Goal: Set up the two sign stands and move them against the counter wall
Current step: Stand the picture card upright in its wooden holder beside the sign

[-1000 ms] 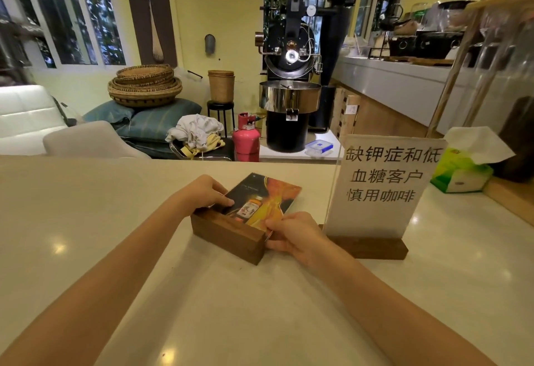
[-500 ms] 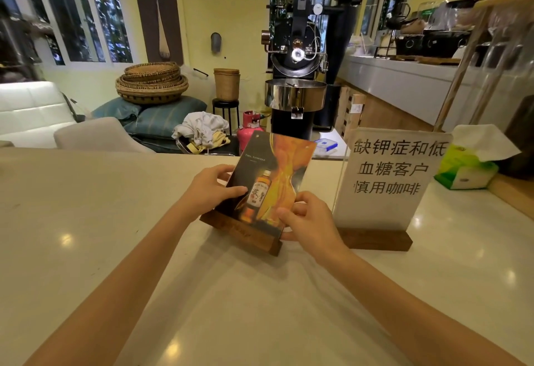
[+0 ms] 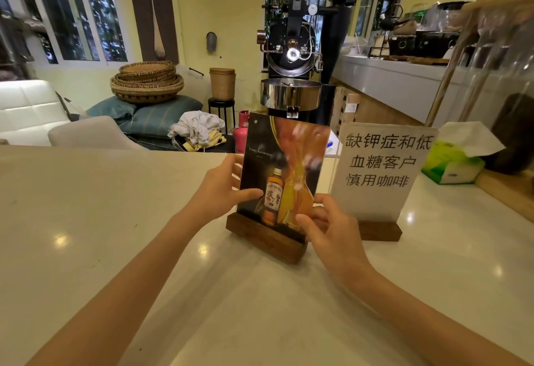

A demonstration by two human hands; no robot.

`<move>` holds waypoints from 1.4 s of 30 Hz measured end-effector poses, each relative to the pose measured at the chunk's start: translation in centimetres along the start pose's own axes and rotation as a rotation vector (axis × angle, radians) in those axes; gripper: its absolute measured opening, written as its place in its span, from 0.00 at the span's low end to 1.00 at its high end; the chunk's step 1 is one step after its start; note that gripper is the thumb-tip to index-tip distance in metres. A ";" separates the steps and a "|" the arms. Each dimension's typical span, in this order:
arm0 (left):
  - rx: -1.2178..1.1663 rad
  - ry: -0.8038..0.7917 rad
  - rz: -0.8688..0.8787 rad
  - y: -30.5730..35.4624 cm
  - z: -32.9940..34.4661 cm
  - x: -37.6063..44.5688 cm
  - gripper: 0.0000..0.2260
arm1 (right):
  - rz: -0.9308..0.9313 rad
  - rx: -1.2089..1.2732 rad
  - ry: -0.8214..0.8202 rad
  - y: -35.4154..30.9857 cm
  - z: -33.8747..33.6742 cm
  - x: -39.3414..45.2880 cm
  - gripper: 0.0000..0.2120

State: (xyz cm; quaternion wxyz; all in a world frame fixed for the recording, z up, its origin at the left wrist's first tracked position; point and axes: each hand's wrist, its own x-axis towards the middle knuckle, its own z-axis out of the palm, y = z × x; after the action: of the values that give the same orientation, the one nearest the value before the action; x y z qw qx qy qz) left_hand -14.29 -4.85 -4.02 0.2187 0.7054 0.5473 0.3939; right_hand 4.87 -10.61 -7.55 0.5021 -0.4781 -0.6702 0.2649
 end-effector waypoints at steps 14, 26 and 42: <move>0.028 -0.013 0.049 0.2 -0.6 -0.8 0.27 | -0.174 -0.098 0.022 0.7 0.1 -1.2 0.13; 0.084 -0.029 0.074 0.4 -0.6 -1.3 0.29 | -0.126 -0.141 -0.063 0.1 -0.8 -0.6 0.10; -0.041 0.079 0.018 3.3 -0.2 -1.7 0.41 | -0.217 -0.154 0.092 -5.5 -14.8 3.7 0.07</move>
State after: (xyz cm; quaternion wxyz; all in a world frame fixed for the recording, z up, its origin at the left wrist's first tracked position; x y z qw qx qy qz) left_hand -12.63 -7.46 -1.93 0.2080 0.6895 0.5410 0.4343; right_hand 16.41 -11.33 3.87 0.5197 -0.4516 -0.7126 0.1345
